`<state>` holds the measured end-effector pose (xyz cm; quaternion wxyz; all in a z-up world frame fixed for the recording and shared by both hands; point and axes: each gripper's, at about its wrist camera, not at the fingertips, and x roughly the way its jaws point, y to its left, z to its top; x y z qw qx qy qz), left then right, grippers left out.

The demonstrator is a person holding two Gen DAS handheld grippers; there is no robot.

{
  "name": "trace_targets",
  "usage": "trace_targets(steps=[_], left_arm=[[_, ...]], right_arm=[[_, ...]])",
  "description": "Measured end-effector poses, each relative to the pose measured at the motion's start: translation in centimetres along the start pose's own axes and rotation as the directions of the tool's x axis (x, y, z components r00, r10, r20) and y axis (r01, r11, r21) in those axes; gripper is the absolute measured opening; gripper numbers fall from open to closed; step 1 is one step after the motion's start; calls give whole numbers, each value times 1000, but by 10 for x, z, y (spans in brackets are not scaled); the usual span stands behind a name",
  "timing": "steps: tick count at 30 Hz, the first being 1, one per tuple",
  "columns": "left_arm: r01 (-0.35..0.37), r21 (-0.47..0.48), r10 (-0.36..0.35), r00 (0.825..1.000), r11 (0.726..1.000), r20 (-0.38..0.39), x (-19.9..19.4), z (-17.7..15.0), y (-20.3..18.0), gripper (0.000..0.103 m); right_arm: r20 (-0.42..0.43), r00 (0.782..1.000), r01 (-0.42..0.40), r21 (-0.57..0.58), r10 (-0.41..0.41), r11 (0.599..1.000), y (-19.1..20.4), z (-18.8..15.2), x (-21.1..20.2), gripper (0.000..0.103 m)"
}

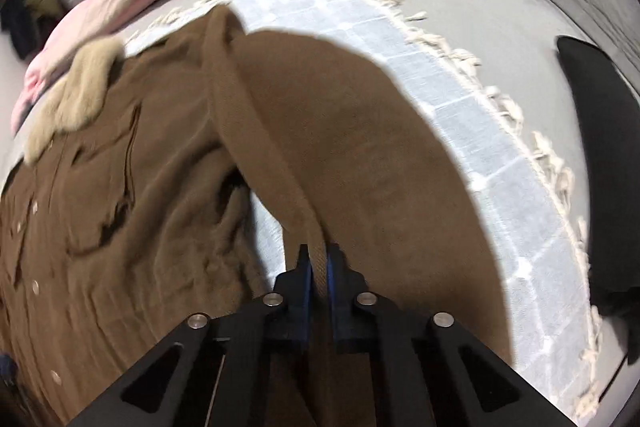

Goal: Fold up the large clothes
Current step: 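Grasp the brown sleeve cuff with the right tool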

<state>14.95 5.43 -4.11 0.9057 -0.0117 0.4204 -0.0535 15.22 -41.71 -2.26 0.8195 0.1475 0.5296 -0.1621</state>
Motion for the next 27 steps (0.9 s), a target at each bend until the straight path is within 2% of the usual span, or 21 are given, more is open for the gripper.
trace_targets(steps=[2,4,6,8,9,10,11,12,14,15,16,17,18,19,20,21,22,24,27], left_arm=[[-12,1,12,1000,1000,20,-3,1,0,100],[-19,-3,19,999,1000,37,-5,1,0,100],[-21,-6,21,999,1000,43,-6,2,1,100],[-29,-2,29,999,1000,47,-6,2,2,100],[-39,3,39,998,999,52,-5,1,2,100],[-50,7,50,997,999,57,-5,1,1,100],[-59,11,58,997,998,60,-4,1,1,100],[-68,15,67,996,998,64,-3,1,1,100],[-82,17,80,994,997,70,0,0,0,100],[-88,20,86,994,996,71,1,0,0,100],[-96,23,94,993,995,69,3,0,0,100],[-102,27,100,993,994,64,4,-1,0,100],[-104,29,102,993,994,58,5,-1,1,100],[-103,29,101,993,994,57,5,-1,1,100],[-100,27,98,994,995,57,4,-1,1,100],[-94,24,93,994,995,58,3,-2,1,100],[-89,21,87,995,996,57,3,-2,0,100],[-77,21,76,996,997,53,3,-3,-2,100],[-76,32,75,996,997,48,5,-5,-7,100]], right_arm=[[58,994,91,-41,-89,995,-1,14,-19,4],[121,977,187,-72,-177,980,-5,33,-39,4],[167,960,239,-60,-227,969,-12,55,-57,4],[227,930,309,-49,-290,950,-17,80,-72,4],[266,900,371,-53,-345,927,-18,94,-77,4],[305,864,437,-59,-401,897,-18,105,-81,4],[363,796,542,-67,-485,838,-16,120,-83,4],[417,714,643,-73,-563,762,-13,134,-81,4],[470,579,776,-66,-666,628,-18,159,-74,4],[472,553,794,-49,-687,606,-24,169,-72,4],[465,566,777,-24,-681,629,-31,175,-75,5],[451,618,717,15,-644,697,-44,177,-81,6],[433,691,626,42,-579,779,-58,175,-86,13],[403,759,538,56,-512,841,-71,171,-86,20],[367,813,464,64,-453,884,-82,165,-84,42],[324,867,376,72,-378,924,-96,158,-79,56],[295,907,289,78,-299,954,-109,148,-75,57],[245,951,171,92,-189,981,-132,127,-63,57],[148,980,110,162,-134,981,-167,101,-43,57]])
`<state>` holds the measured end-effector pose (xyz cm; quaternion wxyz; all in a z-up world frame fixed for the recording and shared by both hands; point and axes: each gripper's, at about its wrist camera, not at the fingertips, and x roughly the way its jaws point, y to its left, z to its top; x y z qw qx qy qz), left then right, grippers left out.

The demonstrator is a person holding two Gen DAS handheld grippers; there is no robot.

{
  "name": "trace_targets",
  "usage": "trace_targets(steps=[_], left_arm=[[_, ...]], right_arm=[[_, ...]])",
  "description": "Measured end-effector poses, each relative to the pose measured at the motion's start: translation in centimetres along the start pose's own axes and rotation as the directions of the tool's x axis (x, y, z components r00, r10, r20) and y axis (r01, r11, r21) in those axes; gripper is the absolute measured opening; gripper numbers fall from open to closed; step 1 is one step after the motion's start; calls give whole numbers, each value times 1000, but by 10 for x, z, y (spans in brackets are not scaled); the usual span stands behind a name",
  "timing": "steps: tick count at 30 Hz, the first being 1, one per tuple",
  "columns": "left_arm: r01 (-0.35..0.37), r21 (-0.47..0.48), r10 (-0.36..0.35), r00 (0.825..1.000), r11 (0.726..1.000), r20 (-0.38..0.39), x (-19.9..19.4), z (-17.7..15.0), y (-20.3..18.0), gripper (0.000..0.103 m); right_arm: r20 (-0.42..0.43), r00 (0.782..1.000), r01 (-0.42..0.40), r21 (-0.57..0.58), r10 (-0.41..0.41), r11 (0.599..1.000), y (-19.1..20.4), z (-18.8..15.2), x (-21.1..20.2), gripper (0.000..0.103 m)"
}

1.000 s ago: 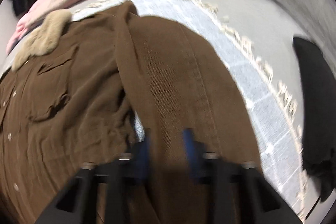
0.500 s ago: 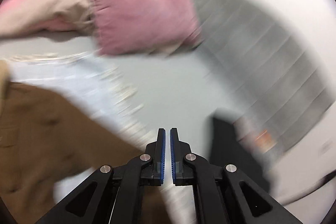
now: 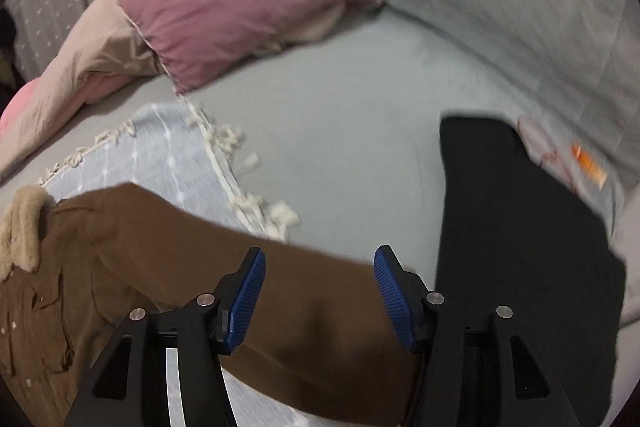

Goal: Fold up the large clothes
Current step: 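Grasp the brown sleeve cuff with the right tool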

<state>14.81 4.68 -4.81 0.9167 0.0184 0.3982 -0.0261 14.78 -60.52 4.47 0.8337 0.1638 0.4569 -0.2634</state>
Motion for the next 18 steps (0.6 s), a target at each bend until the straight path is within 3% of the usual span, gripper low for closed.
trace_targets(steps=[2,7,13,18], left_arm=[[-6,17,6,1000,1000,-2,2,-2,-5,100],[-12,38,10,999,999,31,0,-4,-14,100],[-13,63,11,999,998,34,6,-8,-25,100],[-27,103,25,999,994,21,10,-12,-33,100]], right_arm=[[-49,999,-14,52,17,999,-20,-8,17,57],[-152,988,52,114,-35,992,-50,-20,59,57],[-175,973,141,-45,-147,989,-24,-26,91,57],[-162,976,146,-26,-148,989,-19,-27,109,58]])
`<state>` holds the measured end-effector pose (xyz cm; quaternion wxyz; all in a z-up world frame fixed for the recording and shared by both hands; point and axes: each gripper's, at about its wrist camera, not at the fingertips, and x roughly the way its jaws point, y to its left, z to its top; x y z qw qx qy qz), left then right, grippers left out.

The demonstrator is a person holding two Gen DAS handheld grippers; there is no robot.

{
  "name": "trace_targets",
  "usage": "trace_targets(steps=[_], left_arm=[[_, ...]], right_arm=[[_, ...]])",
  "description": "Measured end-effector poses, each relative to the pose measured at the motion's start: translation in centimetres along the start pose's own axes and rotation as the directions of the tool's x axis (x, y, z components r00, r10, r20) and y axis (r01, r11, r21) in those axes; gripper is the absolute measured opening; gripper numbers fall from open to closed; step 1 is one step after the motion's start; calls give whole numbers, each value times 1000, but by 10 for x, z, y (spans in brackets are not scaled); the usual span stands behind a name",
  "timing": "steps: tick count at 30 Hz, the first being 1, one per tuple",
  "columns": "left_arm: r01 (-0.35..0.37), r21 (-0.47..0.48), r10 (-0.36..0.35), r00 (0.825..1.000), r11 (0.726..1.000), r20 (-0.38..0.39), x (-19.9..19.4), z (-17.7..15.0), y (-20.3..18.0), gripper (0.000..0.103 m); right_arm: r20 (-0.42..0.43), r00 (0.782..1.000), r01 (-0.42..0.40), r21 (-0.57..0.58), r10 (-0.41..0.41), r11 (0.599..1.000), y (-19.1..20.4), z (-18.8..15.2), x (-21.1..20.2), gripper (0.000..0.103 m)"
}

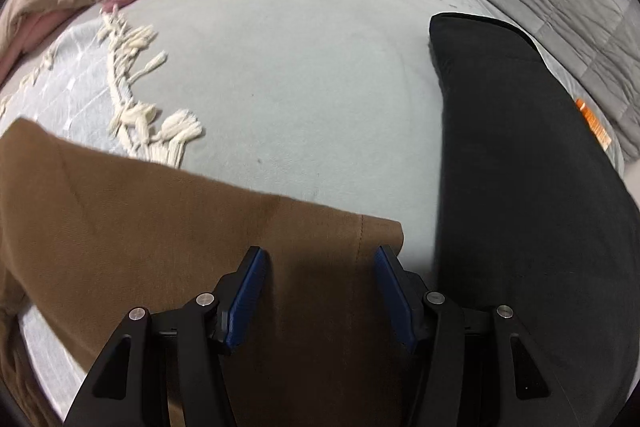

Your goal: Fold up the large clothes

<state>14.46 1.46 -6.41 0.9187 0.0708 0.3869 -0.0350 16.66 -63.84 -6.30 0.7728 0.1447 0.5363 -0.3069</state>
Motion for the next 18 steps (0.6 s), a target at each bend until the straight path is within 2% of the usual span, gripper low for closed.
trace_targets(steps=[1,2,3,4,5,7,10,11,13,15,18], left_arm=[[1,4,-1,1000,1000,-2,0,-1,-1,100],[1,6,-1,1000,1000,-3,0,-1,-1,100],[1,8,-1,1000,1000,-4,0,-1,-1,100],[1,10,-1,1000,1000,-6,1,-2,-2,100],[0,12,0,1000,1000,-7,1,-2,-3,100],[-5,14,5,1000,1000,-4,0,-2,-4,100],[-12,15,12,1000,1000,9,-1,-2,-4,100],[-15,16,15,1000,1000,12,-1,-3,-4,100],[-22,17,21,1000,1000,17,0,-3,-4,100],[-25,17,24,1000,1000,20,1,-4,-4,100],[-28,23,28,999,999,22,2,-5,-4,100]], right_arm=[[3,1000,-6,10,5,1000,-1,-1,1,58],[2,1000,-9,10,9,1000,-1,-1,1,51],[0,999,-37,10,37,999,-1,-2,1,28],[-5,996,-89,22,89,996,0,0,2,13],[-6,991,-131,41,131,991,-3,-1,1,7],[24,995,-96,4,96,995,1,-4,-5,5],[150,989,26,-51,-18,998,13,-8,-27,4],[222,972,94,-71,-76,993,18,-6,-40,4],[357,917,222,-90,-176,971,29,2,-65,4],[468,856,286,-74,-220,955,39,20,-94,4],[562,783,351,-45,-267,935,53,52,-117,4]])
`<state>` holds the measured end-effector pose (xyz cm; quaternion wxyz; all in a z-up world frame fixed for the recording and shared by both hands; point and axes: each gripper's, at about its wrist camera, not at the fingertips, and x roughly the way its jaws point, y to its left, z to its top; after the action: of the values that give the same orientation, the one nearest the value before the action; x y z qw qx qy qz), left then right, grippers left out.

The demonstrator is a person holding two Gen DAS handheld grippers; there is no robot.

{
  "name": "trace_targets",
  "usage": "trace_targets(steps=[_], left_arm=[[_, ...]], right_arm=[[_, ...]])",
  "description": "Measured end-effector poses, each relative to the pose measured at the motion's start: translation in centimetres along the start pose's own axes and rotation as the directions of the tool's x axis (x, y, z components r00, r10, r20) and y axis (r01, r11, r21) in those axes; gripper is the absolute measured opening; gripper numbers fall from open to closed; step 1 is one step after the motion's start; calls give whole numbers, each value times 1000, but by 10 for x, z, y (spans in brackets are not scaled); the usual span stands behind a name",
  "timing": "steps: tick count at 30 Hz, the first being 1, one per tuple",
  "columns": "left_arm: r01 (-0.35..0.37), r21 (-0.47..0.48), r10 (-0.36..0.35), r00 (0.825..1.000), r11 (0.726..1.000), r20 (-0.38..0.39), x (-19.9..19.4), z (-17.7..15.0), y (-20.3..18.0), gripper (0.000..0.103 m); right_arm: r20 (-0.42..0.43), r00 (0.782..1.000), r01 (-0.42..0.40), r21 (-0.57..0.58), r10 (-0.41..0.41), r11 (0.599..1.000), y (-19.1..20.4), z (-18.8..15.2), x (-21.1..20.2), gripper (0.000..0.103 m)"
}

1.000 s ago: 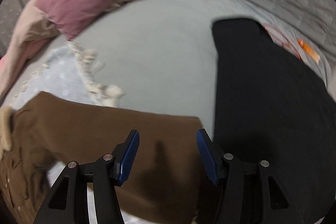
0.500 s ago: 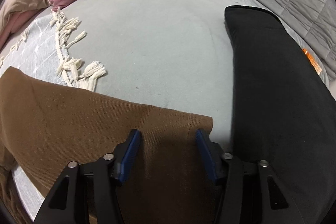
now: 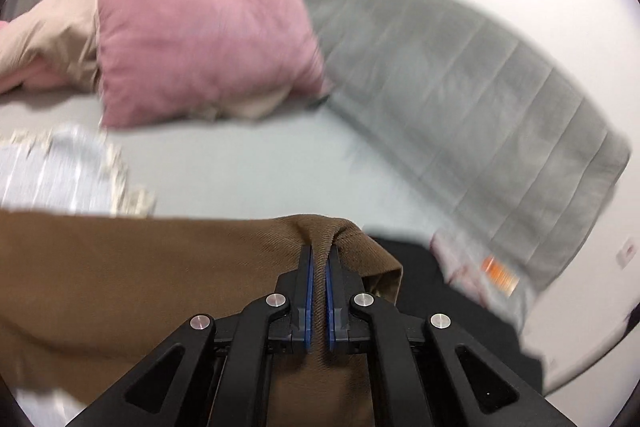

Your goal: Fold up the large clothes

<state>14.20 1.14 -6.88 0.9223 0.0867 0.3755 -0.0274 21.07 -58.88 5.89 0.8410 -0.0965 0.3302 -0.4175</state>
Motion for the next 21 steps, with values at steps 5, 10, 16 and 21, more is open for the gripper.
trace_targets(steps=[5,10,16,21], left_arm=[[-1,26,1,1000,1000,-2,4,-2,-4,100],[11,33,-10,1000,999,-7,3,-2,-3,100],[21,21,-21,1000,1000,-12,-2,0,-5,100],[44,-3,-44,999,999,-15,-5,1,-5,100]], right_arm=[[-29,991,127,-107,-130,986,36,24,57,5],[-169,978,105,-113,-123,988,38,-3,92,16],[-263,931,-172,290,251,941,-21,-37,54,54],[-389,773,-247,543,501,803,-21,-94,38,54]])
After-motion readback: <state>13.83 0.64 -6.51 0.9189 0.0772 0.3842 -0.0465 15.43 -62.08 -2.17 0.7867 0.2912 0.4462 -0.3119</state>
